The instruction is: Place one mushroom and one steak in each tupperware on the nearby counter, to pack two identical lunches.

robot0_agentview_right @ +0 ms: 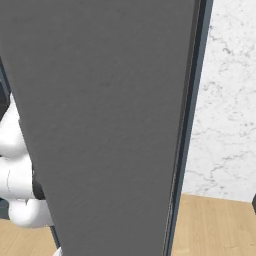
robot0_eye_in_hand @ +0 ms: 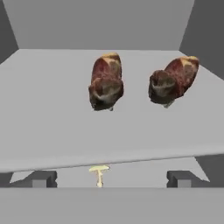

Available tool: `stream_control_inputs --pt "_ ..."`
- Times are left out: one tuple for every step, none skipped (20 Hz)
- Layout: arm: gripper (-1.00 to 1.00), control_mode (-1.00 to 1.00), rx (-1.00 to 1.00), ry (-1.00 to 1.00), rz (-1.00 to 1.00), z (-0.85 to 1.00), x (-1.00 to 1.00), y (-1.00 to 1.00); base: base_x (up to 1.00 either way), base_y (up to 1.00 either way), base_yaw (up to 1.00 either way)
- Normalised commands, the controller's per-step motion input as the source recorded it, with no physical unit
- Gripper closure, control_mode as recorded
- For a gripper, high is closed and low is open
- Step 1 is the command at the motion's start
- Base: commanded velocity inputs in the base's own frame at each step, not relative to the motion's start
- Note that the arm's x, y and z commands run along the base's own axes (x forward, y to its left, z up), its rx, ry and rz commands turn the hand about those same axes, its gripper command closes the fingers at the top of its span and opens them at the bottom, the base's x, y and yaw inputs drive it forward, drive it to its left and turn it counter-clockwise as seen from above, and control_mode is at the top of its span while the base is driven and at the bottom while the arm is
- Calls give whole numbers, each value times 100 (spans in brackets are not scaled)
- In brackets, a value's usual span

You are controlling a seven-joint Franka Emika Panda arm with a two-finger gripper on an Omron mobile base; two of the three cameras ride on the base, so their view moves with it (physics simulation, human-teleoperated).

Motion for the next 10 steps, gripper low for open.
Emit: stream_control_inputs --pt "-100 -100 1 5 5 0 96 0 0 0 0" --pt "-100 -100 0 8 1 0 94 0 0 0 0" --pt "-100 -100 0 15 0 0 100 0 0 0 0" --pt "-100 -100 7 18 0 0 100 0 0 0 0" --pt "-100 -100 9 18 0 0 100 -9 0 0 0" --pt "-100 -100 5 17 0 0 100 -3 0 0 0" --pt "-100 -100 3 11 0 0 82 0 0 0 0" --pt "-100 -100 0 3 0 0 53 0 0 0 0" --pt "-100 -100 0 0 0 0 34 11 0 0 0" --pt "-100 -100 0 0 0 0 31 16 0 0 0"
